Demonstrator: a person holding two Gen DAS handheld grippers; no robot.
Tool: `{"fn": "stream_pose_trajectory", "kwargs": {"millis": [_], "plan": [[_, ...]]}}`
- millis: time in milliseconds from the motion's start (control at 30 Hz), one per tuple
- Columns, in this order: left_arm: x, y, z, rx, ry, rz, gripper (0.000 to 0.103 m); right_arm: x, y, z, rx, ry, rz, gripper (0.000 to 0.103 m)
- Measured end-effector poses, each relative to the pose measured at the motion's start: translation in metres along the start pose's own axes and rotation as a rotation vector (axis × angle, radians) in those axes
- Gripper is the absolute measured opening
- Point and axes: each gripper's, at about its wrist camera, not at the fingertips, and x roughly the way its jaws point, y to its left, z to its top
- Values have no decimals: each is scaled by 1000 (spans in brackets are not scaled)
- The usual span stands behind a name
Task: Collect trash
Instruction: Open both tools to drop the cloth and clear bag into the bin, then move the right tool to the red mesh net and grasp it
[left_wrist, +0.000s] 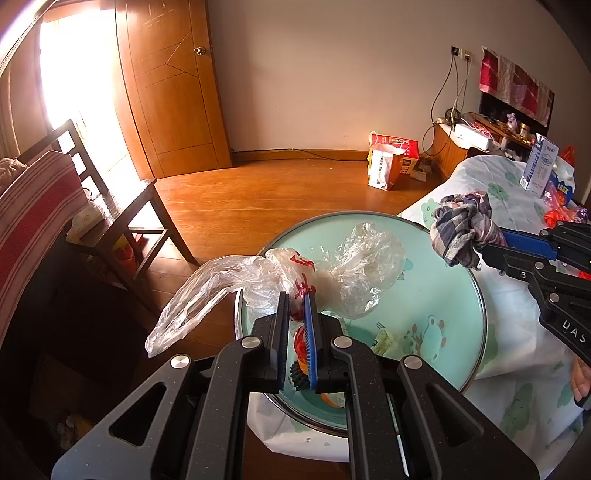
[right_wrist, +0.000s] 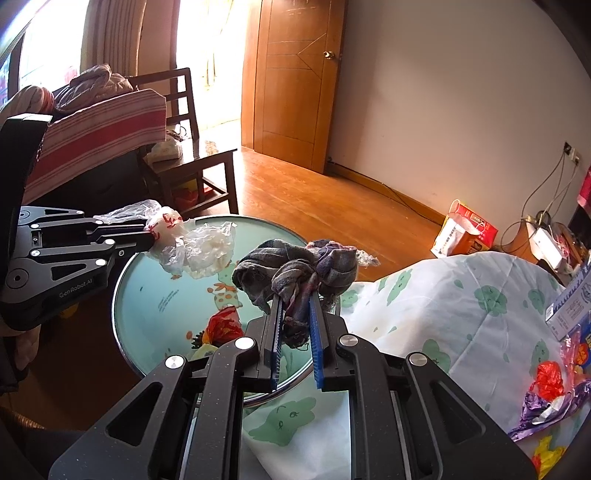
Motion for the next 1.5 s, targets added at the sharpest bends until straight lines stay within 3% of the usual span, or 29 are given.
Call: {"fn": "stream_pose_trajectory", "kwargs": {"millis": [233,333,367,433,467,533,600,633,667,900,1200,1333,1500], "plan": [[0,1,0,0,0,-1,8,0,3,0,-6,-1,1,14],[0,-1,0,4,0,-2,13,1,5,0,-10,0,7,17],[-1,-3,0,3,-3,0,18,0,6,0,-14,-5,10,21],[-2,-4,0,-1,-10,3,37,-3,7,-1,-19,-23,7,47],[-2,-5,0,-1,-13,4,39,-5,7,-1,-20,-30,5,56],[-2,-6,0,-3,-14,2,44,-6,6,-2,-16,-31,5,56],[-3,-8,0,-10,-17,1,59,-8,4,-3,-11,-33,0,56],[-4,-8,-1,-15,-23,8,70,-10,3,-5,-10,-33,-8,56],[-5,-7,-1,-20,-29,8,74,-13,0,-7,-7,-32,-21,57],[2,-32,-8,9,-13,-47,79,-53,-49,-43,126,-22,-158,57],[12,-104,-13,116,8,-156,80,-142,-151,-142,391,48,-412,57],[10,-134,-6,151,-19,-188,81,-150,-180,-175,459,108,-425,57],[15,-155,1,168,-14,-210,81,-149,-197,-198,503,163,-338,51]]}}
